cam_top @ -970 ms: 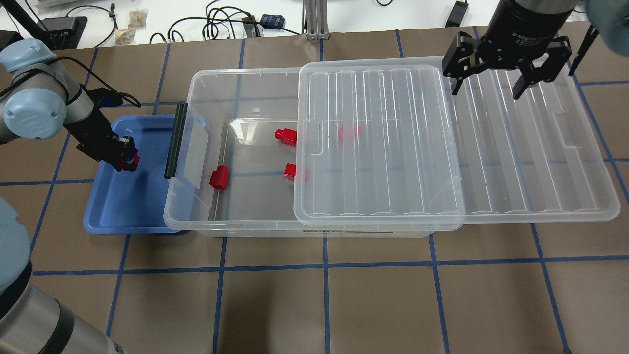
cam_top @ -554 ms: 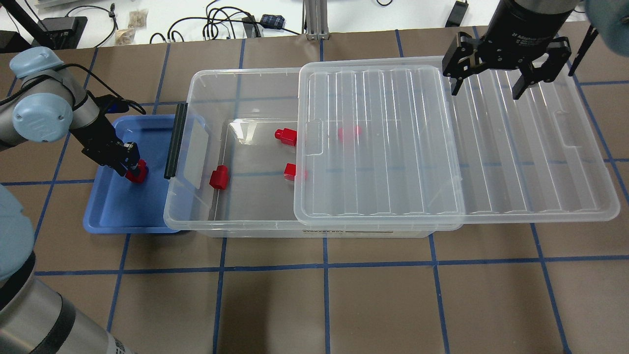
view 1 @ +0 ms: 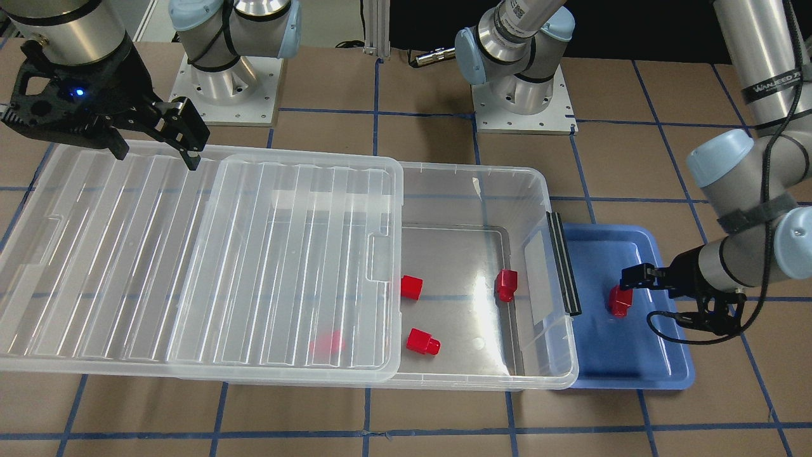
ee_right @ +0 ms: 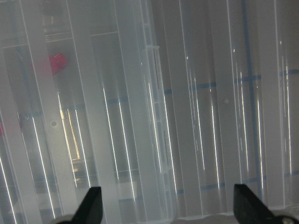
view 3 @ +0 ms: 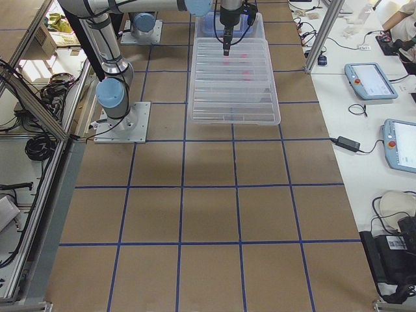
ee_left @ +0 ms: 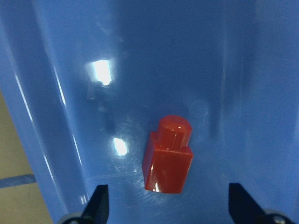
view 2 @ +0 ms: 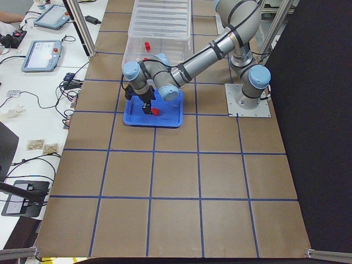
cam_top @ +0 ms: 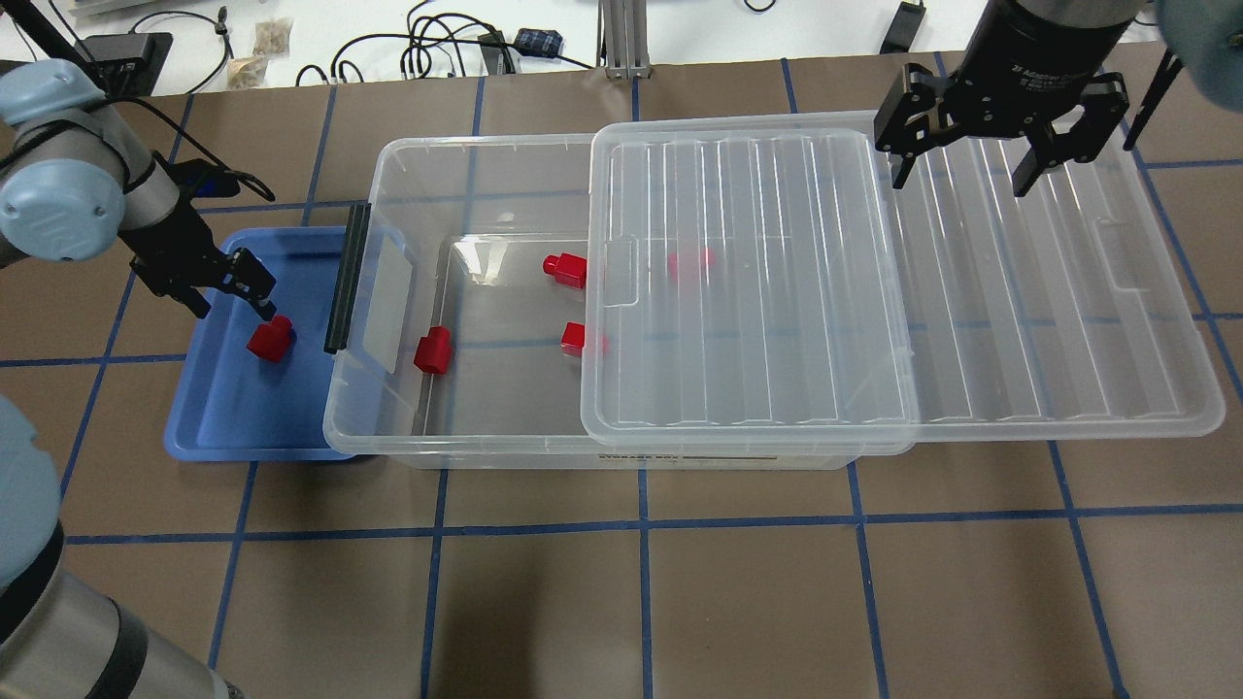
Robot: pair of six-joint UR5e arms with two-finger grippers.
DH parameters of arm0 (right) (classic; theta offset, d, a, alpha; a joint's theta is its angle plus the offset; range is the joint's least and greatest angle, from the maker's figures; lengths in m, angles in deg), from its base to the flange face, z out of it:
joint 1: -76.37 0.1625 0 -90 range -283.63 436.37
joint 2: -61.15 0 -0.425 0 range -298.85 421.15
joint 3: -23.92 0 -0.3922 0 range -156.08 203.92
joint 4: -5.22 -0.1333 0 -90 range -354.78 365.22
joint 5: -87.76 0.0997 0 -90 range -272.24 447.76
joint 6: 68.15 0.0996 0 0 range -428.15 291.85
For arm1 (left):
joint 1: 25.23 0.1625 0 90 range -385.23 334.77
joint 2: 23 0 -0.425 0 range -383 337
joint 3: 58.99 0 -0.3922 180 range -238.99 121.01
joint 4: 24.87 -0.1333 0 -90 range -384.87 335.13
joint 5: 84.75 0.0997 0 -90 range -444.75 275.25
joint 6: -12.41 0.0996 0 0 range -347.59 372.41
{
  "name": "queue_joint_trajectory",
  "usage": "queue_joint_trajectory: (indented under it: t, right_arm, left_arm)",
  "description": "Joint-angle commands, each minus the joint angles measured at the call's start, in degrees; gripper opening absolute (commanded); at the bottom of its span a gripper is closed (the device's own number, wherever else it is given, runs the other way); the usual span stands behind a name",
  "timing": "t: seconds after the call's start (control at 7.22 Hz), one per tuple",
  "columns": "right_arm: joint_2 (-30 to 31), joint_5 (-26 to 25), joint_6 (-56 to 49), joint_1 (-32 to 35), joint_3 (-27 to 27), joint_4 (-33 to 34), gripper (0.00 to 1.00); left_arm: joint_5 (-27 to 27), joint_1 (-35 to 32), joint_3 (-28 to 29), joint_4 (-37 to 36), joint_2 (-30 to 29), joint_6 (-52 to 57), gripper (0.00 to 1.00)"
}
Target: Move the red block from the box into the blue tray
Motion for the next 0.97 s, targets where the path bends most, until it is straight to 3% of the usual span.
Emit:
queue_joint_trajectory:
  t: [0.0, 0.55, 0.83]
  right_arm:
    - [0.1, 0.2, 0.0, 0.0, 0.1, 0.0, 1.0]
    - [0.0, 0.4, -0.1, 0.0, 0.1, 0.1, 1.0]
    - [0.0, 0.4, -0.2, 0.0, 0.1, 0.1, 1.0]
  left_arm:
    - [0.0, -0.5, 6.6, 8.2, 5.0, -5.8, 1.0]
    - [0.0, -6.0, 7.6, 14.0, 17.4, -9.5, 1.0]
    - [1.0, -9.2, 6.7, 14.1, 19.7, -11.8, 1.0]
